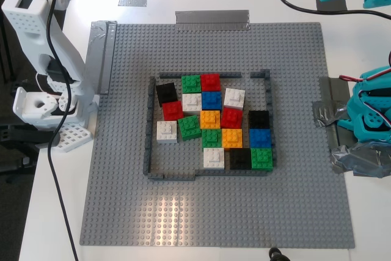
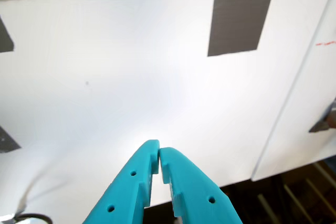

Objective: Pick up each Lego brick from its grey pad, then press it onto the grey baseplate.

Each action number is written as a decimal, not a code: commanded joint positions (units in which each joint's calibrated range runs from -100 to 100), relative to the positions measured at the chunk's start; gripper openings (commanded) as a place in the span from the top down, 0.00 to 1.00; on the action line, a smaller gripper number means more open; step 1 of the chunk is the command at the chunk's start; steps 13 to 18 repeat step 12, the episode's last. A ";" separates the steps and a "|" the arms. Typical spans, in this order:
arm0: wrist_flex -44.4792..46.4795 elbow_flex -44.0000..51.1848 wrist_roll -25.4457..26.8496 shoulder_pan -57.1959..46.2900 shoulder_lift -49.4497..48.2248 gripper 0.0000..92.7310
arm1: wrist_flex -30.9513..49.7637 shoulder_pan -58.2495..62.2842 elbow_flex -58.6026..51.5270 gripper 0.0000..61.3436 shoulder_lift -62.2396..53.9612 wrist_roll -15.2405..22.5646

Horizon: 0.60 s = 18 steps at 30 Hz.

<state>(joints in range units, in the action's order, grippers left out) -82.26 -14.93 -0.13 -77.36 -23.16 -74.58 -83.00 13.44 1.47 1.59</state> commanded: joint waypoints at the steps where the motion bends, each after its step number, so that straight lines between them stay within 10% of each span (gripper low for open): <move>1: -0.49 -1.37 0.11 0.86 -1.82 1.00 | -0.44 0.27 4.66 1.00 -0.95 0.15; 18: 0.32 -2.36 -1.26 0.64 -1.73 1.00 | -0.61 0.12 4.75 1.00 -0.95 0.10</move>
